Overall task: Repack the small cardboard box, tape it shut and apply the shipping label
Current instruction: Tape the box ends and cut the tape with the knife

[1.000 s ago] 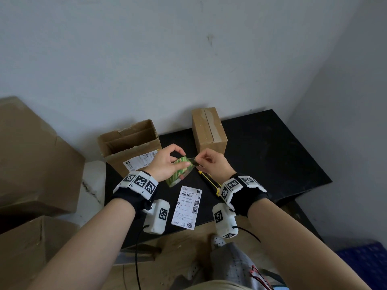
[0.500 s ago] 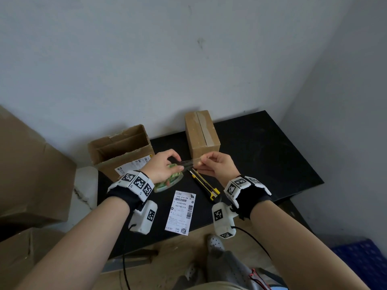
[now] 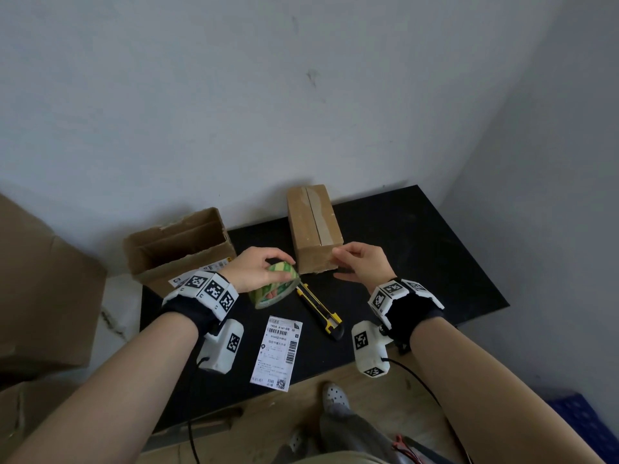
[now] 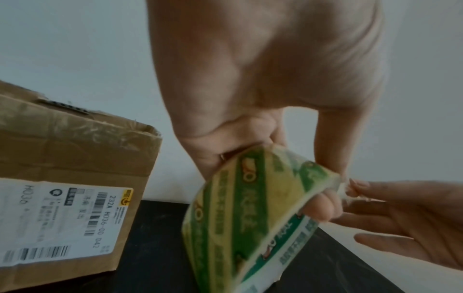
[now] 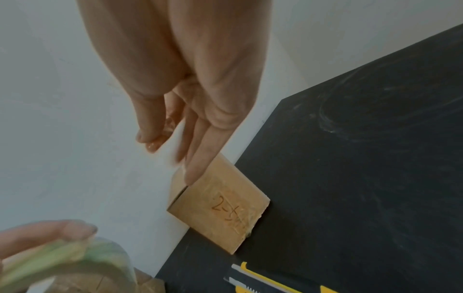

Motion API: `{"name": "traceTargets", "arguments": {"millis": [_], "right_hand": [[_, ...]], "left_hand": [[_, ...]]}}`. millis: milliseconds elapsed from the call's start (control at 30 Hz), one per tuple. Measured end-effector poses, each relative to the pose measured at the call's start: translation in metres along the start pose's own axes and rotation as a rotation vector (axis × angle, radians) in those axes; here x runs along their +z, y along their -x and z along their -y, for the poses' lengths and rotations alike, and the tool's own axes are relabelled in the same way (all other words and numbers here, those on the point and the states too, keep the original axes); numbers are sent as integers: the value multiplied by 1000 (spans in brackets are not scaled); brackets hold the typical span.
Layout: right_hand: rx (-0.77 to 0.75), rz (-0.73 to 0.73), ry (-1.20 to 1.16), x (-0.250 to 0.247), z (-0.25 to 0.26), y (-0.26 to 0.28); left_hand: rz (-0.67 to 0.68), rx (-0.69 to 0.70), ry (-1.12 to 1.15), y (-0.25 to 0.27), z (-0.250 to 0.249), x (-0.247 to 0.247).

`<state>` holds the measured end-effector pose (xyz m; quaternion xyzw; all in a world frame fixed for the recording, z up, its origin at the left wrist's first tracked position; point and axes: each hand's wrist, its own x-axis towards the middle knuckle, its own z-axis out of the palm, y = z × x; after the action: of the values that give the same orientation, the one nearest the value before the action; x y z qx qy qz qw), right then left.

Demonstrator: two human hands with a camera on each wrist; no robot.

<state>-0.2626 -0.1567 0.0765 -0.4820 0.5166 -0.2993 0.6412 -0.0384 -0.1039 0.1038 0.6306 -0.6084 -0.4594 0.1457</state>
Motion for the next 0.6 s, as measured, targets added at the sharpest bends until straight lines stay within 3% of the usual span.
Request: {"name": "traceTargets", "arguments": {"millis": [100, 200, 333, 600], "right_hand": [[-3, -13, 16, -6, 1, -5], [10, -24, -8, -13, 3, -9], [32, -21, -68, -16, 4, -15], [79, -31, -87, -25, 5, -29]], "left_hand": [[4, -6, -73, -6, -1, 1], [-63, -98, -112, -11, 1, 5], [-115, -57, -71, -18, 1, 6], [-7, -52, -98, -31, 10, -6]]}}
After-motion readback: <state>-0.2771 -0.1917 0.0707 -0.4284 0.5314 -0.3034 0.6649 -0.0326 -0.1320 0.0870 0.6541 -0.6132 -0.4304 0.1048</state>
